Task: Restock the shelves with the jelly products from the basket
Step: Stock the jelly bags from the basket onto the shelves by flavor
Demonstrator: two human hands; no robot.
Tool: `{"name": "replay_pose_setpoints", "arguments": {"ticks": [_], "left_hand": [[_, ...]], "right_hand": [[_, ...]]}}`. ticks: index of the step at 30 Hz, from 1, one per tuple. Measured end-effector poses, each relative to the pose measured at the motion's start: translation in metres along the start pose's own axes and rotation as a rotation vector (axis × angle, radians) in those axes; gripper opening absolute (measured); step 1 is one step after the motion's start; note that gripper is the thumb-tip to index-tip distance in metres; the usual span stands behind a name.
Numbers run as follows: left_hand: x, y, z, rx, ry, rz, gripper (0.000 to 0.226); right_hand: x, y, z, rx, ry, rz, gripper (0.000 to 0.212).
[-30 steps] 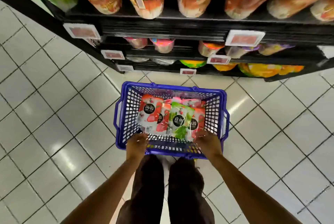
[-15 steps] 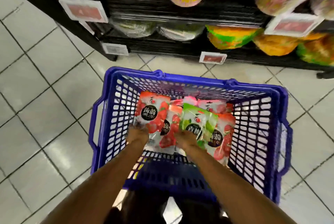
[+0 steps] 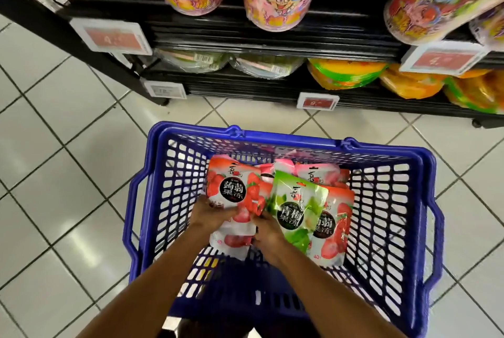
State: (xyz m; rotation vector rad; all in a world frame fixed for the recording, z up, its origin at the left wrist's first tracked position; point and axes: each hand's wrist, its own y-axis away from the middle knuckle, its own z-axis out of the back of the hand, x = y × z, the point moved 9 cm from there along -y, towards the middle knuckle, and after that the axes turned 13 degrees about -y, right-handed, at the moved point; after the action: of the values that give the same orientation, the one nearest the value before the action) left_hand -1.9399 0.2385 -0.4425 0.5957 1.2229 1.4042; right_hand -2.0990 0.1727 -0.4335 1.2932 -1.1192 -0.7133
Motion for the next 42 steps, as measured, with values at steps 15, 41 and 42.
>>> {"name": "replay_pose_setpoints", "arguments": {"ticks": [15,41,42], "left_hand": [[-0.14,0.294,0.072,0.302,0.296,-0.334,0.094],[-0.421,0.867,0.285,0.213,0.157,-1.277,0.06],[-0.423,0.877,0.283,0.226,0.132,-1.299,0.052]], "right_hand": [[0.12,0.286,0.058,0.081,-0.675,0.245,0.052],[0.368,0.89,0.055,0.326,-0.607,1.182,0.01],[0.368,0.9,0.056,0.315,-0.593,1.214,0.008]]}}
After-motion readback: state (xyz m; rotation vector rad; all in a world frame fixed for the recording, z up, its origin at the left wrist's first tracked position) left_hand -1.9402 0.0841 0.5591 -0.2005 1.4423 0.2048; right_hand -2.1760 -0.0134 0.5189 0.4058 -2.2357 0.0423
